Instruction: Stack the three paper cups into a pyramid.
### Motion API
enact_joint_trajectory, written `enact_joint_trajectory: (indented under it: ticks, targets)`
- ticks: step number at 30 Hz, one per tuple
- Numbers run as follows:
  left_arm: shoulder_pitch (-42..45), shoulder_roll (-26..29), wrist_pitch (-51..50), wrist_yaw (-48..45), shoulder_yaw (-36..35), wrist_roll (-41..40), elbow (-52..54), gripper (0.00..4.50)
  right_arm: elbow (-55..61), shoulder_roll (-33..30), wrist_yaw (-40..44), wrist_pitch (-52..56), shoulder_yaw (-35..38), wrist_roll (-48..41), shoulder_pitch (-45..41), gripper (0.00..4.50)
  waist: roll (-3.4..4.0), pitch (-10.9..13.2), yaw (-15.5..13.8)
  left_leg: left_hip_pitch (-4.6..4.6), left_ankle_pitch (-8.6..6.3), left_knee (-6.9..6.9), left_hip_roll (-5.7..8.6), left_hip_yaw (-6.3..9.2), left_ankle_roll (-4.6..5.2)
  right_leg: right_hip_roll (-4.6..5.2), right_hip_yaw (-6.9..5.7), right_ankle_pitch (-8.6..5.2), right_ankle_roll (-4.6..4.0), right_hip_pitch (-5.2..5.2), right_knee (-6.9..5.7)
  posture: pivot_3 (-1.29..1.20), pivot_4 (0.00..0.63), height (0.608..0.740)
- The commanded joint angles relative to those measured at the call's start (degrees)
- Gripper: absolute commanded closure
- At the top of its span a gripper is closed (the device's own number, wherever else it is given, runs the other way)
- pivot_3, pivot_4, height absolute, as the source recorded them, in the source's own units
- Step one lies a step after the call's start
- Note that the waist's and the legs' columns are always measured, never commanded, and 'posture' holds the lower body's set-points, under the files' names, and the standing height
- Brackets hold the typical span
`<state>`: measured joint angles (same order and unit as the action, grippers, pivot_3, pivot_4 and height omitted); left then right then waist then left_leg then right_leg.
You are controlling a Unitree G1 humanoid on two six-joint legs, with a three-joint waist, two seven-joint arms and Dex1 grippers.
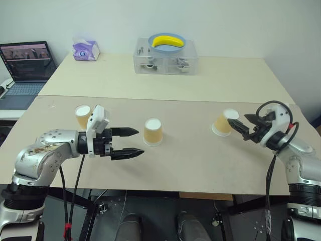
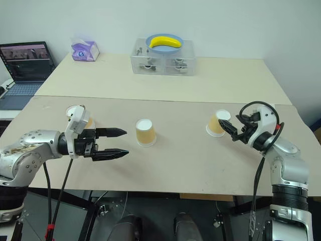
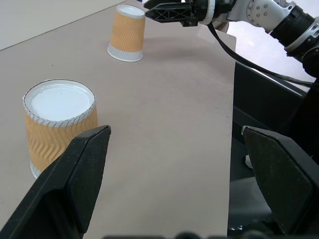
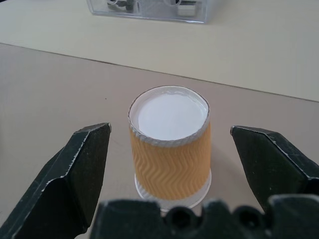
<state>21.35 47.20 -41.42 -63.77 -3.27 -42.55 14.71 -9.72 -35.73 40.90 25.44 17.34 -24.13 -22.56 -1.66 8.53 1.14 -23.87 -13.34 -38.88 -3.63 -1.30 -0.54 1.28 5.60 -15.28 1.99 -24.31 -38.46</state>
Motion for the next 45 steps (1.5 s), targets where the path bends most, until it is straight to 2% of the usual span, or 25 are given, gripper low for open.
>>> enact_joint_trajectory:
  ticks: [1, 20, 23, 26, 27, 33, 39, 45]
  targets:
    - [0.0, 0.2, 0.6, 0.2, -1.4, -0.2, 1.8, 0.00, 0.0, -0.3, 0.5, -1.8, 0.3, -0.3, -1.7, 0.02, 0.00, 0.0, -0.1, 0.00, 0.00, 0.00, 0.00, 0.00, 0.00, 0.00, 0.00, 0.00, 0.00, 0.00, 0.00, 0.00, 0.150, 0.694]
    - [-1.8, 0.6, -0.7, 2.2, -4.3, -1.8, 4.5, 0.00, -12.8, 0.5, 2.2, -8.2, -4.6, 4.3, -9.4, 0.02, 0.01, 0.0, 0.0, 0.00, 0.00, 0.00, 0.00, -0.01, 0.00, 0.00, 0.00, 0.00, 0.00, 0.00, 0.00, 0.00, 0.150, 0.694]
    - [-2.1, 0.5, -1.0, 2.5, -4.7, -2.0, 4.9, 0.00, -16.2, 0.5, 1.8, -9.8, -5.6, 5.7, -11.0, 0.72, 0.01, 0.0, 0.0, 0.02, 0.00, 0.00, -0.01, -0.01, 0.00, 0.00, 0.00, 0.00, -0.01, 0.00, -0.02, 0.00, 0.150, 0.694]
    - [-2.4, 0.4, -1.3, 2.9, -5.2, -2.3, 5.3, 0.00, -17.5, 0.7, 2.8, -11.0, -5.6, 5.9, -12.1, 1.75, 0.01, 0.0, 0.0, 0.01, 0.00, 0.00, 0.00, -0.01, 0.00, 0.00, 0.00, 0.00, -0.01, 0.00, -0.01, 0.00, 0.150, 0.694]
    - [-2.5, 0.4, -1.4, 3.1, -5.2, -2.5, 5.5, 0.00, -17.7, 0.7, 2.9, -11.0, -5.3, 5.6, -12.5, 1.84, 0.01, 0.0, 0.0, 0.01, 0.00, 0.00, -0.01, -0.01, 0.00, 0.00, 0.00, 0.00, -0.01, -0.01, -0.01, 0.00, 0.150, 0.694]
    - [-2.8, 0.5, -1.4, 3.2, -5.1, -2.8, 5.6, 0.00, -16.9, 0.7, 4.3, -10.7, -4.3, 4.2, -13.4, 1.84, 0.01, 0.0, 0.1, 0.01, 0.00, 0.00, -0.01, -0.01, 0.00, 0.00, 0.01, 0.00, -0.01, 0.00, -0.02, 0.00, 0.150, 0.694]
    - [-2.4, 0.7, -1.4, 3.1, -4.9, -2.8, 5.1, 0.00, -4.2, 0.3, 15.1, 0.8, -6.1, -5.5, -11.1, 1.84, 0.05, 0.0, 0.1, 0.01, 0.00, 0.01, -0.02, -0.01, 0.00, -0.01, 0.01, 0.00, -0.01, -0.01, -0.02, 0.00, 0.150, 0.694]
    - [-2.7, 0.7, -1.5, 3.2, -5.2, -3.1, 5.4, 0.00, -2.8, -0.7, 20.2, 4.5, -10.3, -4.7, -11.5, 1.84, 0.05, 0.0, -0.1, 0.02, 0.00, -0.03, -0.02, -0.01, 0.00, 0.00, -0.02, 0.01, -0.01, 0.02, -0.02, 0.00, 0.150, 0.694]
